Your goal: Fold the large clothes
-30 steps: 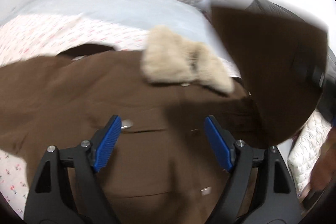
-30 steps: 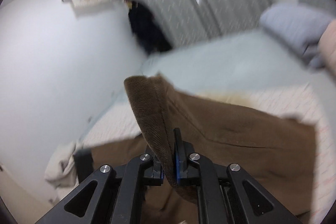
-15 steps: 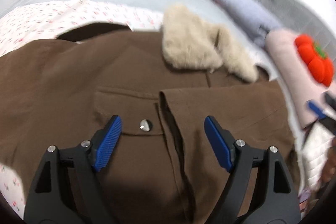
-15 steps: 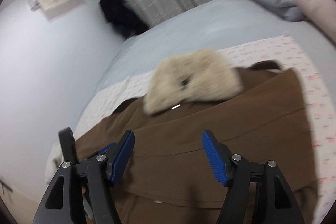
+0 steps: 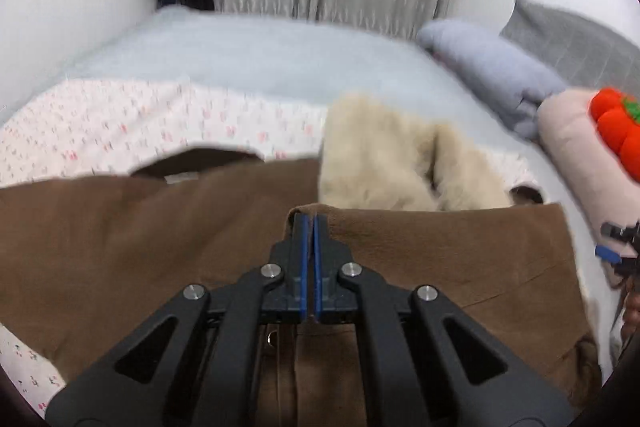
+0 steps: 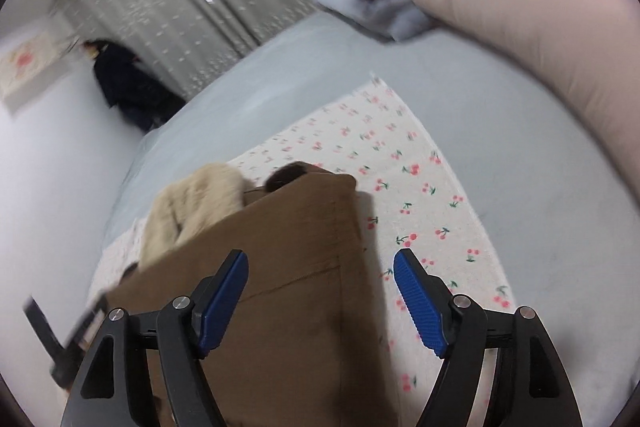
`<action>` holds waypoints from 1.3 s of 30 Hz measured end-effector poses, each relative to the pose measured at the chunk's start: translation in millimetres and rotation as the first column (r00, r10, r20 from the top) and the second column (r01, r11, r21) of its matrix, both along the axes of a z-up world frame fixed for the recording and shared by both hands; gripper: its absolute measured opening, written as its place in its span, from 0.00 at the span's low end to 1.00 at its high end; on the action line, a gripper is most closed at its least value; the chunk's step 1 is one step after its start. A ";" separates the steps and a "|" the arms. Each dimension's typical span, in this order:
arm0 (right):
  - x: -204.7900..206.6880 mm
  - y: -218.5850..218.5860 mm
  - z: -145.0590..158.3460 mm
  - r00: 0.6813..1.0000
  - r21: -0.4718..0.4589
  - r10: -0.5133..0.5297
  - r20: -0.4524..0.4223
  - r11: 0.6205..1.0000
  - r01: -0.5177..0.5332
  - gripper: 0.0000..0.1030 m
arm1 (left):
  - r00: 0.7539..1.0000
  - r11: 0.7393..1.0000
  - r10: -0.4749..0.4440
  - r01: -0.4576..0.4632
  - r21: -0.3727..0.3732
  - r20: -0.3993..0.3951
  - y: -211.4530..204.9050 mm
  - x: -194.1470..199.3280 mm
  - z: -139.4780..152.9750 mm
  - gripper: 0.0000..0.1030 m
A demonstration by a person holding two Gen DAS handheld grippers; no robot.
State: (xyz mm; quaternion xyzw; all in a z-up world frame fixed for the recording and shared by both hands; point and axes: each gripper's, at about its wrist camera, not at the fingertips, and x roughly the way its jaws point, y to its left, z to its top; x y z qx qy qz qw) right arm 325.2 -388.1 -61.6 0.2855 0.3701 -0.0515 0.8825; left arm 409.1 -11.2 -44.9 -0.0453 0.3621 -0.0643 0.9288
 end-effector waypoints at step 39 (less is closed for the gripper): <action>-26.8 91.3 -22.5 0.976 -0.315 0.142 -0.167 0.930 -0.189 0.54 | 0.988 0.995 -0.096 0.094 -0.017 -0.123 6.5 -56.3 -14.2 0.79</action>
